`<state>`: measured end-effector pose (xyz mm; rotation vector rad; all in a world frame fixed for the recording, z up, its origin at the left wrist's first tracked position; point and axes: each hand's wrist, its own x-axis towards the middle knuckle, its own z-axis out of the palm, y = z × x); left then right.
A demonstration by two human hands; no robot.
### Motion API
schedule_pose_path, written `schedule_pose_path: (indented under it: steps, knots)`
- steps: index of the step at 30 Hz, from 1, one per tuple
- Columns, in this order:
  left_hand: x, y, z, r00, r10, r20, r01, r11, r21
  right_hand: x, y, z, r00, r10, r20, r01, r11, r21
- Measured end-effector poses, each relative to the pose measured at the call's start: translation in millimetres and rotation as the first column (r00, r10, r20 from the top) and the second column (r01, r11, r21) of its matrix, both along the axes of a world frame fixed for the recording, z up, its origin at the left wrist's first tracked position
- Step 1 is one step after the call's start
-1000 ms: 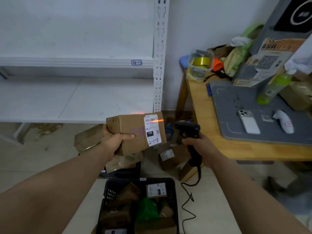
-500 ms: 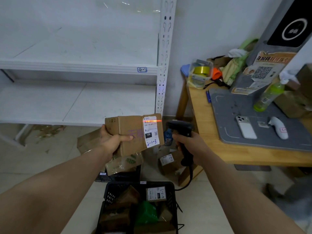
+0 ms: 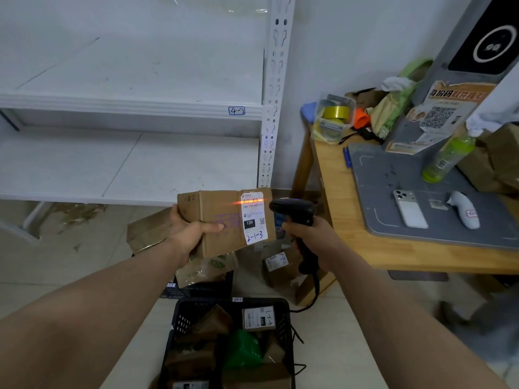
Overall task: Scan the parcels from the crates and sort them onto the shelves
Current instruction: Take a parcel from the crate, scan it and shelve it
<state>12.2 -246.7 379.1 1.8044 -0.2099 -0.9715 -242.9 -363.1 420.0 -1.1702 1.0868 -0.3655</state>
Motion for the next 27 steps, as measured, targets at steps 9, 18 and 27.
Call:
schedule_pose_path:
  steps: [9, 18, 27]
  knots:
    - [-13.5, -18.4, -4.0, 0.997, -0.003, -0.083, 0.004, 1.0, 0.012, -11.8, -34.9, -26.2, 0.969, -0.21, -0.127, 0.202, 0.977, -0.072]
    - [-47.9, -48.5, -29.8, 0.962, -0.087, -0.257, 0.097, 0.995, 0.024, -58.3, -102.5, -80.2, 0.716, -0.255, -0.65, 0.098, 0.958, -0.269]
    - [-70.6, -63.7, -46.3, 0.95, -0.133, -0.284, 0.152, 0.987, 0.049, -63.5, -132.9, -111.5, 0.669, -0.282, -0.688, 0.059, 0.942, -0.329]
